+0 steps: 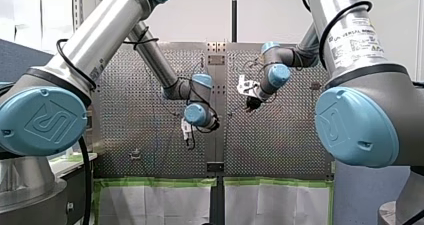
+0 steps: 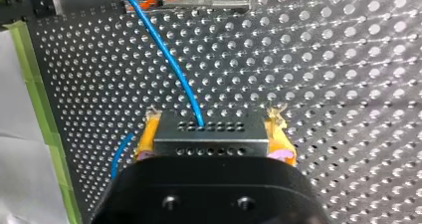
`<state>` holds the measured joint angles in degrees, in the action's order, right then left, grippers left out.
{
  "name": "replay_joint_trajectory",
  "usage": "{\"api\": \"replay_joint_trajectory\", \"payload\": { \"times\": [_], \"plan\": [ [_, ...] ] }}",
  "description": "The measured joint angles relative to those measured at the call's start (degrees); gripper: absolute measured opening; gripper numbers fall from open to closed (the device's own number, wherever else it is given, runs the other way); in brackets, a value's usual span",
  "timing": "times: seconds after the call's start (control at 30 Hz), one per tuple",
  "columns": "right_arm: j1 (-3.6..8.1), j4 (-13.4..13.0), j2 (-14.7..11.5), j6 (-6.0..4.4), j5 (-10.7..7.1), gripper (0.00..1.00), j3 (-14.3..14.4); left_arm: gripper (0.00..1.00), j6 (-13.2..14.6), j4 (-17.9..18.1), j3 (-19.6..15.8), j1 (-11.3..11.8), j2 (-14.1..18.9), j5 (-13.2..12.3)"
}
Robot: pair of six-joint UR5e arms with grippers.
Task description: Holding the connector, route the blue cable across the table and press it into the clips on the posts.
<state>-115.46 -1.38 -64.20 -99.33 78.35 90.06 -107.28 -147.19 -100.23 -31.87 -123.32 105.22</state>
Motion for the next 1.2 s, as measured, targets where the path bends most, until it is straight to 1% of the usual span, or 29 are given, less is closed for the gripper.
{"api": "replay_joint_trajectory", "payload": {
  "times": [0.13, 0.23, 0.37, 0.47, 0.63, 0.87, 1.03, 1.2],
  "plan": [
    [0.03, -0.63, 1.51, -0.18, -0.03, 0.0, 0.35, 0.0, -0.15, -0.04, 0.43, 0.03, -0.59, -0.64],
    [0.25, -1.12, 2.5, -0.36, -0.06, 0.0, 0.41, 0.0, -0.15, -1.05, 1.76, 0.03, -1.88, -1.13],
    [0.76, -2.33, 3.48, -1.0, -0.3, 0.0, 0.42, 0.0, -0.32, -1.77, 4.01, 0.11, -4.07, -1.81],
    [1.18, -2.92, 4.0, -1.14, -0.45, 0.0, 0.43, 0.0, -0.58, -2.17, 5.82, 0.23, -4.99, -2.0],
    [1.91, -3.67, 4.24, -1.25, -0.76, 0.0, 0.37, 0.0, -0.7, -3.52, 8.77, 0.73, -5.33, -1.79],
    [3.01, -5.0, 4.29, -1.46, -1.87, 0.0, 0.28, 0.0, -0.7, -5.0, 12.96, 1.74, -5.37, -1.98],
    [3.74, -5.43, 4.33, -1.76, -2.18, 0.0, 0.26, 0.0, -0.66, -5.17, 13.85, 2.44, -5.72, -2.71],
    [4.42, -5.85, 4.39, -1.84, -2.45, 0.0, 0.26, 0.0, -0.57, -5.85, 15.29, 2.92, -7.73, -3.47]
  ]
}}
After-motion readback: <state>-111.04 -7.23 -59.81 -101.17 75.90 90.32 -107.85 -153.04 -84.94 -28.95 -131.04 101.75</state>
